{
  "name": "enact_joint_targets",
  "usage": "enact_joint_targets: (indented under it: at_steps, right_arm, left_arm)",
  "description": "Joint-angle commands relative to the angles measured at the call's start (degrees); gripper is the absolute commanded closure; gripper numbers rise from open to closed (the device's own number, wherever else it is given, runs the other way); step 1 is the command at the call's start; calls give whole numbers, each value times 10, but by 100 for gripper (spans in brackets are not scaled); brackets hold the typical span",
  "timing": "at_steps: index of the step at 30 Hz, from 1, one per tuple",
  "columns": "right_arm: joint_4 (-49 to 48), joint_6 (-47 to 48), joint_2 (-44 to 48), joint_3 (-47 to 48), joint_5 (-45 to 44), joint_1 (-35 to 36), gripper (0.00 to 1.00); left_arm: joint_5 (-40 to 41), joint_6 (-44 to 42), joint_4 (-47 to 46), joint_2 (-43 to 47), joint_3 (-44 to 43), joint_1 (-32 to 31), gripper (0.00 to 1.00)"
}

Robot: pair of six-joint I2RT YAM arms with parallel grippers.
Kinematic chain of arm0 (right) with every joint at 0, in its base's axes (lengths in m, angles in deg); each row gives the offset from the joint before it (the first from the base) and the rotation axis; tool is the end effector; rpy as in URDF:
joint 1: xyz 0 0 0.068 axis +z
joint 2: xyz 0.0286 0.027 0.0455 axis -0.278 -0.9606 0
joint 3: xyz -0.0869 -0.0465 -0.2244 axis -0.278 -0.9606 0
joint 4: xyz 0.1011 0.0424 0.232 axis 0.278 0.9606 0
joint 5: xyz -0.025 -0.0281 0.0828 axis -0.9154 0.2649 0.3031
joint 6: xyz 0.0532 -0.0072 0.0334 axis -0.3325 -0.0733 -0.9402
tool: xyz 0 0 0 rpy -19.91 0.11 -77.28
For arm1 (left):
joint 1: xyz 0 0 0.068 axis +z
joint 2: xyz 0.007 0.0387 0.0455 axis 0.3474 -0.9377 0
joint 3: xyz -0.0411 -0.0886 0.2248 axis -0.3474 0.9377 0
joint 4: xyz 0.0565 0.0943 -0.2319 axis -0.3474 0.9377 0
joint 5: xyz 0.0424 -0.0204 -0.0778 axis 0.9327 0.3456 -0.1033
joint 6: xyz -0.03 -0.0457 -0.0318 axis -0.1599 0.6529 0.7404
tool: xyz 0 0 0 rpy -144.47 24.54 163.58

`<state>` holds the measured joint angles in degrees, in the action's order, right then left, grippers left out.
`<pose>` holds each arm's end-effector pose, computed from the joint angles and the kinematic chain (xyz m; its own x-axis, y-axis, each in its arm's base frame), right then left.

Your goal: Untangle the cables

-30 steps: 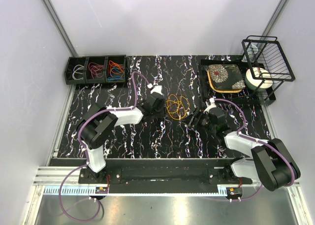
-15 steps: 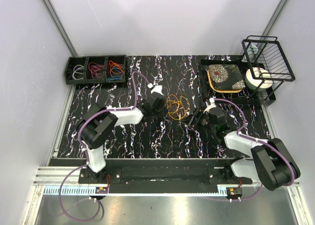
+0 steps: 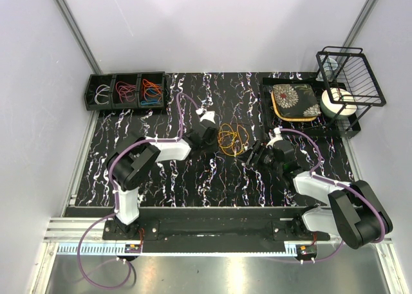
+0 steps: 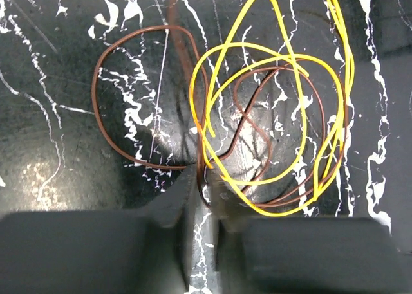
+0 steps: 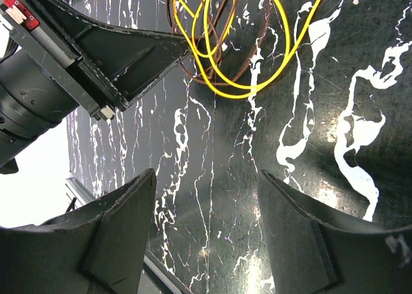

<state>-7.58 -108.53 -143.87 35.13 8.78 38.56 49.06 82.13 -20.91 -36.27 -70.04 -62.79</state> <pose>0.2182 0.1063 0.1232 -0.7516 0.4287 -0.5013 -0.1073 0.6704 0.7342 0.2912 -0.2583 0.1101 -0.7434 -0.0937 -0.6622 0.2113 0.9065 -0.3655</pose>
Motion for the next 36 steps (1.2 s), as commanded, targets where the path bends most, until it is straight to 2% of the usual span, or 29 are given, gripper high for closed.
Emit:
enact_joint_targets:
  at_steps: [1,4,7,11,16,23,24,26,27,28,29,31,36]
  right_arm:
    - [-24,1,-3,18,7,-3,30]
    - [-25,2,-4,19,8,-4,30]
    - [-27,2,-4,18,10,-3,30]
    - [-30,2,-3,16,10,-3,30]
    - [-32,0,1,13,10,-3,30]
    - [-32,-1,4,12,10,-3,30]
    - [-32,-1,6,11,9,-3,30]
    - [-30,-2,11,10,9,-4,30]
    - [-31,-3,13,9,8,-3,30]
    - [-28,-2,14,9,8,-4,30]
    - [-26,-2,17,8,8,-3,30]
    - [-24,-1,19,8,8,-4,30]
    - [-21,0,24,7,7,-3,30]
  left_arm:
    - [-7,-5,-21,-8,-25,0,100]
    - [-6,-12,-9,11,-28,0,100]
    - [34,-28,55,57,-56,-2,100]
    - [93,-74,218,112,-143,-5,100]
    - [161,-124,339,203,-248,-21,100]
    - [187,-125,458,281,-272,-26,100]
    - [188,-117,464,290,-254,-26,98]
    - [177,-111,471,299,-228,-26,82]
    - [174,-104,471,305,-201,-26,69]
    - [171,-101,471,308,-186,-26,41]
    - [171,-96,472,312,-173,-26,35]
    - [172,-78,474,318,-137,-26,24]
    - [168,-56,463,335,-84,-26,19]
